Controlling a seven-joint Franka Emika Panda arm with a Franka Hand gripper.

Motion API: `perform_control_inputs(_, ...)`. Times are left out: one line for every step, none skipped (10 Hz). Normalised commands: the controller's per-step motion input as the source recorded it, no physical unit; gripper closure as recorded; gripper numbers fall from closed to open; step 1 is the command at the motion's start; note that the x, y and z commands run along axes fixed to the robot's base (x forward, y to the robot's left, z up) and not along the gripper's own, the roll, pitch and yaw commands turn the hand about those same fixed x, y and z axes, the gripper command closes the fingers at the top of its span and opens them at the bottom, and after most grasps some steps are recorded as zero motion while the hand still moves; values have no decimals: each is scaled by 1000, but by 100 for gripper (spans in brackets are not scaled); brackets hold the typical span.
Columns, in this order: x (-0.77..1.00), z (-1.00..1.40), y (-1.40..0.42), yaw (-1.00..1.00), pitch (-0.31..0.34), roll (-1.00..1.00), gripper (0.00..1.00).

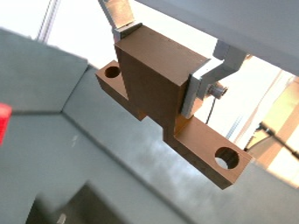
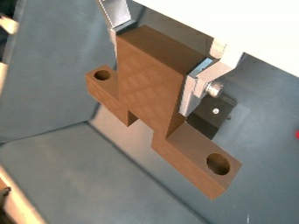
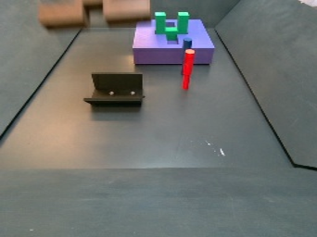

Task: Pick up the brown object. Move up. Place the brown object on the fixture. Regrasp the brown object. Move to above the board. Insert the brown object.
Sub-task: Move to above the board.

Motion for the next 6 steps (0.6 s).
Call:
perform_control_inputs(4,738,-9,-2,69,-6,100)
perform_control_inputs(24,385,-9,6,82,0,100)
perform_control_inputs(45,183,-14,17,96,1,100)
perform_control_inputs(-998,287,-1400,88,42,-1000,100)
perform_control_inputs(-1013,267,-1400,93,37,-1000,100)
perform_control_inputs(-1102,275,-1400,105,-11,-1000,100)
